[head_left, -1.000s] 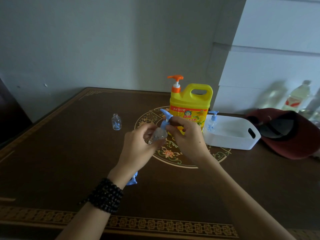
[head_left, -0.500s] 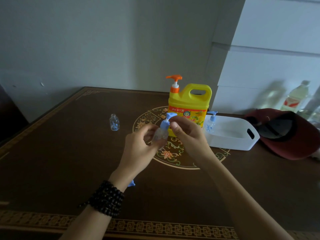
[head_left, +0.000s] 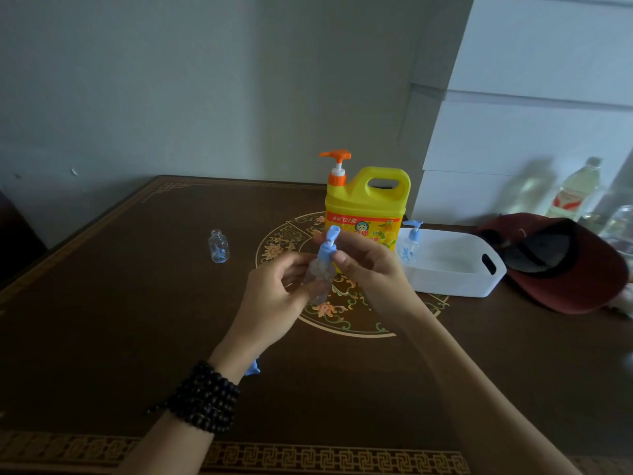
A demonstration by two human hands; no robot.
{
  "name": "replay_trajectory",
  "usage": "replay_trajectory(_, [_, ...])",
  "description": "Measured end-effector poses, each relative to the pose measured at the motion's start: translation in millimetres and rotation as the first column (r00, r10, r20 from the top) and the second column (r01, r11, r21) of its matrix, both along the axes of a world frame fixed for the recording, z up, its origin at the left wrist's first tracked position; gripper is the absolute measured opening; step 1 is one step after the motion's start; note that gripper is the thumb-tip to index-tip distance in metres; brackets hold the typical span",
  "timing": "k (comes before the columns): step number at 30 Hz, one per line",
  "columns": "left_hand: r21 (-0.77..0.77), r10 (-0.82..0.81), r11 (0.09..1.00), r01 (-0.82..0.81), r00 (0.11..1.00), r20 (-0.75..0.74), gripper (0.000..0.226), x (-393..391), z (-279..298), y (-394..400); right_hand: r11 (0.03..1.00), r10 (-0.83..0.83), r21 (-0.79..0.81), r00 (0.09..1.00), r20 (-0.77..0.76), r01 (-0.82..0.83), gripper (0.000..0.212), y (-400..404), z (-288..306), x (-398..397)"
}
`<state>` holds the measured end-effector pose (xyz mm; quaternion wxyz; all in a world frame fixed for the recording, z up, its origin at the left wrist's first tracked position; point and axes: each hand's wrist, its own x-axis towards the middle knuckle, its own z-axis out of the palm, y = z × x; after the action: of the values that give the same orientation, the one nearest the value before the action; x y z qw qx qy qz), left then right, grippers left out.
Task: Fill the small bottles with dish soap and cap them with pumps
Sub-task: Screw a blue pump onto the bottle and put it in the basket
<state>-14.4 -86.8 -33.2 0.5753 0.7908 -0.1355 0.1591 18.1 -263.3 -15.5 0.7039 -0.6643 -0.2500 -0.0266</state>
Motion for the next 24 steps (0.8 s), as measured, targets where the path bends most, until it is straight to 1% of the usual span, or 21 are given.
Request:
replay_trajectory(2, [0.004,0.003,1.0,-0.003,1.0,-0.009,0.037,0,0,-3,0.997,-0.074,-0.031,0.997,0.014,0.074,0.021,1,-1,2])
replay_trajectory(4, [-0.013,0.023,1.0,-0.024,1.0,-0.014,0.036,0,0,-6,0.988,-0.133,-0.072,0.991,0.005,0.133,0.021,3,0,2])
replay_trajectory(7, [-0.043,0.03,0.999,-0.032,0.999,-0.045,0.038,1,3,-10,0.994,-0.076,-0.073,0.997,0.003,0.076,0.02,-1,0,2])
replay_trajectory(9, [-0.058,0.026,0.998,-0.03,0.998,-0.064,0.038,1,5,-13,0.995,-0.093,-0.04,0.996,0.004,0.093,0.017,-6,1,3])
replay_trajectory(10, [-0.047,0.044,0.998,-0.046,0.998,-0.051,0.037,0,5,-14,0.991,-0.128,-0.026,0.992,0.001,0.128,0.014,-7,1,3])
replay_trajectory(12, [0.005,0.125,0.992,-0.125,0.992,0.031,0.036,-1,5,-17,0.979,-0.203,-0.01,0.979,-0.005,0.203,0.012,-7,2,2])
replay_trajectory(13, [0.022,0.167,0.985,-0.169,0.983,0.071,0.036,-1,4,-18,0.977,-0.215,-0.005,0.977,-0.014,0.215,0.011,-6,3,2])
replay_trajectory(14, [0.029,0.187,0.981,-0.19,0.978,0.095,0.036,0,4,-18,0.976,-0.219,-0.008,0.976,-0.022,0.219,0.01,-5,4,1])
replay_trajectory(16, [0.053,0.174,0.982,-0.18,0.98,0.097,0.036,3,5,-19,0.973,-0.226,-0.045,0.974,-0.007,0.225,0.011,-7,6,-1])
replay_trajectory(17, [0.062,0.158,0.985,-0.164,0.984,0.082,0.038,5,5,-19,0.972,-0.229,-0.059,0.973,0.011,0.229,0.012,-8,8,-1])
replay_trajectory(18, [0.038,0.123,0.992,-0.124,0.992,0.043,0.041,7,5,-18,0.971,-0.231,-0.058,0.973,0.021,0.232,0.014,-9,10,-2])
replay_trajectory(19, [-0.036,0.052,0.998,-0.052,0.998,-0.023,0.046,7,7,-19,0.972,-0.229,-0.044,0.973,0.018,0.23,0.015,-11,11,-2])
replay_trajectory(21, [-0.216,-0.174,0.966,0.141,0.974,-0.141,0.053,8,8,-19,0.978,-0.208,-0.022,0.978,0.005,0.208,0.017,-14,12,-1])
replay_trajectory(22, [-0.245,-0.265,0.944,0.222,0.951,-0.157,0.051,9,9,-20,0.98,-0.2,-0.019,0.98,-0.004,0.2,0.017,-15,12,-2])
replay_trajectory(23, [-0.231,-0.306,0.936,0.267,0.94,-0.153,0.046,10,9,-20,0.98,-0.199,-0.018,0.98,-0.013,0.199,0.017,-15,12,-1])
replay_trajectory(24, [-0.209,-0.3,0.941,0.267,0.944,-0.141,0.042,10,10,-21,0.978,-0.208,-0.02,0.978,-0.019,0.207,0.016,-15,12,-1])
